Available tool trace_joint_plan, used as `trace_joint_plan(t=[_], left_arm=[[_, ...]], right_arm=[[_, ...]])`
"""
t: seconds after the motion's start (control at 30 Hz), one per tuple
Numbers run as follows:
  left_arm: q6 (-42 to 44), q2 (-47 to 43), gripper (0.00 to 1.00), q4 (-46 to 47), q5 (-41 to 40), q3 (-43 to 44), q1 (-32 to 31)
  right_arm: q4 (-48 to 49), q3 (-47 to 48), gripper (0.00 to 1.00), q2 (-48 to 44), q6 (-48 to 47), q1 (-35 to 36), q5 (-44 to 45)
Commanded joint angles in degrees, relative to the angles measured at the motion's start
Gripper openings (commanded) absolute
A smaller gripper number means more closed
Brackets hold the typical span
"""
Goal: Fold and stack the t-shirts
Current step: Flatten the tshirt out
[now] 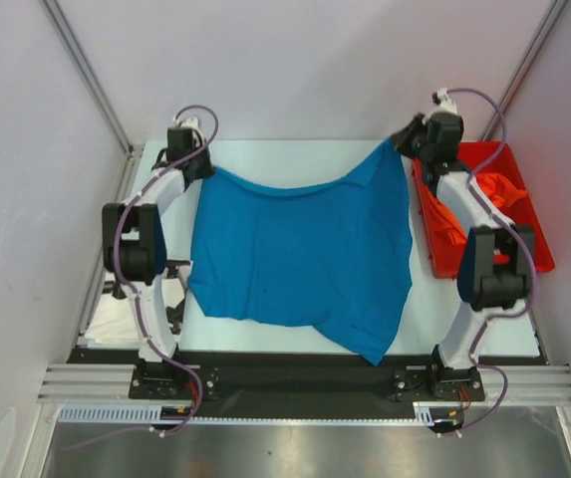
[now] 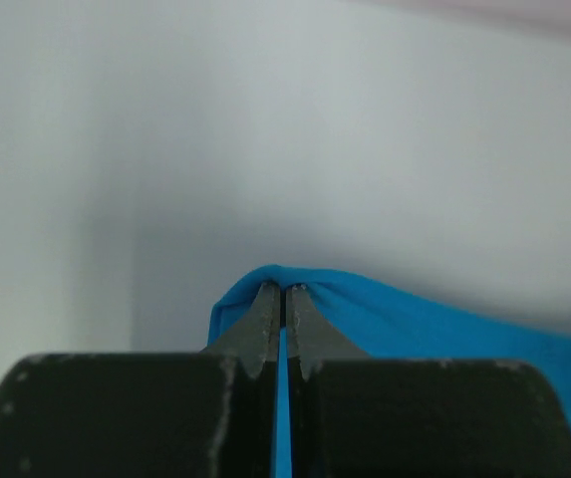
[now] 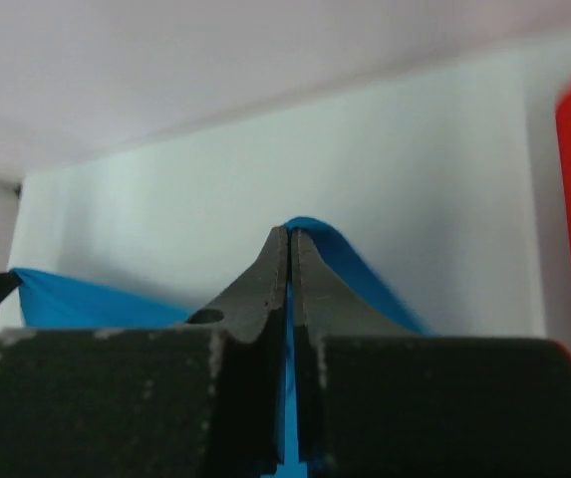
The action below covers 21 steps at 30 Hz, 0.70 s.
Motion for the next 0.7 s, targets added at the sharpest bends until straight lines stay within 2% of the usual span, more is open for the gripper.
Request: trace_joint_plan(t=[0.0, 0.13, 0.27, 0.4, 0.5, 0.67], left_arm=[[-2.2, 7.8, 0.0, 3.5, 3.8, 15.9, 0.7], [-4.0, 11.7, 0.0, 2.0, 5.8, 20.4, 1.0], [-6.8, 9.3, 0.0, 4.2, 7.7, 18.5, 1.0], [-8.8, 1.9, 0.0, 5.3, 10.0, 15.6, 0.9], [-8.2, -3.4, 0.0, 5.3, 10.1, 12.7, 0.5], [-6.2, -20.6, 0.0, 5.3, 10.0, 4.7, -0.6]], right_arm=[[4.4, 15.5, 0.0, 10.5, -2.3, -0.8, 0.7], [1.2, 20.5, 0.0, 13.6, -1.9, -2.3, 0.9], [-0.5, 22.6, 0.0, 11.4, -1.6, -2.5, 0.5], [-3.7, 24.7, 0.0, 6.8, -2.1, -4.0, -0.3], [-4.9, 23.0, 0.0, 0.6, -2.7, -3.8, -0.4], [-7.6, 16.3, 0.0, -14.4, -3.5, -3.2, -0.2]])
